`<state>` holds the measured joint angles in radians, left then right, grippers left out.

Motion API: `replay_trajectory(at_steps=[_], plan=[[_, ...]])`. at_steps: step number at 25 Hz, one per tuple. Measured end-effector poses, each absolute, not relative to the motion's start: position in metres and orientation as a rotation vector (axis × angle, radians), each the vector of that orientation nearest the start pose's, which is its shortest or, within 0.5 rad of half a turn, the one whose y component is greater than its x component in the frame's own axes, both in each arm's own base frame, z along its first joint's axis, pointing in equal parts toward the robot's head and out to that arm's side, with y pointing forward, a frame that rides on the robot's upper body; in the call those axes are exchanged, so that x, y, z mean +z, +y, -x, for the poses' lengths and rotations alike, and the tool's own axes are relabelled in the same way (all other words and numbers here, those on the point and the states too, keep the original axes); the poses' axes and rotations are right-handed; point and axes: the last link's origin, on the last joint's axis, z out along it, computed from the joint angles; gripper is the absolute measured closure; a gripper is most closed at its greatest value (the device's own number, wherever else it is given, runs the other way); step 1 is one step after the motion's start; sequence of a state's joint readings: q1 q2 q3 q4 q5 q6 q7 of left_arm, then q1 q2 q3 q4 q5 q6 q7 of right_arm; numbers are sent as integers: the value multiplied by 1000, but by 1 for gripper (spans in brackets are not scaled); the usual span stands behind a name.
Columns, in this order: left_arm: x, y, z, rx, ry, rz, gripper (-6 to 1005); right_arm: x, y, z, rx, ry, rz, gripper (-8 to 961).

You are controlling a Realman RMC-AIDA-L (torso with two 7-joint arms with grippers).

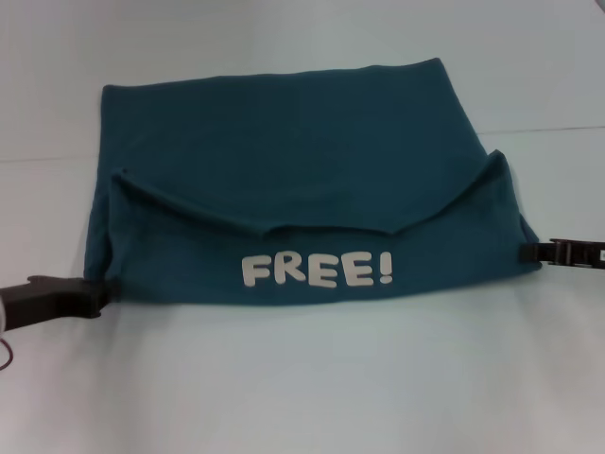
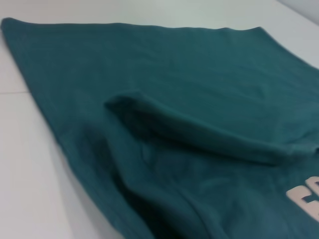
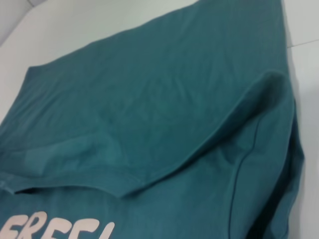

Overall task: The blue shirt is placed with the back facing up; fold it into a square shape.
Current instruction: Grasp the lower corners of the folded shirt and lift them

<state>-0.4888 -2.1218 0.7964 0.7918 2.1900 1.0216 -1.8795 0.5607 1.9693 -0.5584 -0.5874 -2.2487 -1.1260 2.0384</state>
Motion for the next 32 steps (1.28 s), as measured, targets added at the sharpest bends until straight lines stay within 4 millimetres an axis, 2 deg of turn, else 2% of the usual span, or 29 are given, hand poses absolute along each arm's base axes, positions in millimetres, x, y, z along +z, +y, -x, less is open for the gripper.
replay_trajectory(at_steps=[8,13,16,17,21,32], plan=[[21,334,310,-423,-1201,2362,954,58,342,-356,441,1432,2135,902],[33,309,316,-515,-1260,2393,954,57,320,-365,461,1452,2169,899],[38,294,321,-566,-1288,2401,954,64,302,-372,494,1458,2163,896],[39,290,323,-575,-1294,2404,954,64,302,-372,494,1458,2163,896],[40,277,328,-587,-1319,2410,954,71,281,-376,535,1443,2171,893],[35,253,328,-606,-1358,2503,955,81,215,-394,635,1463,2151,886]])
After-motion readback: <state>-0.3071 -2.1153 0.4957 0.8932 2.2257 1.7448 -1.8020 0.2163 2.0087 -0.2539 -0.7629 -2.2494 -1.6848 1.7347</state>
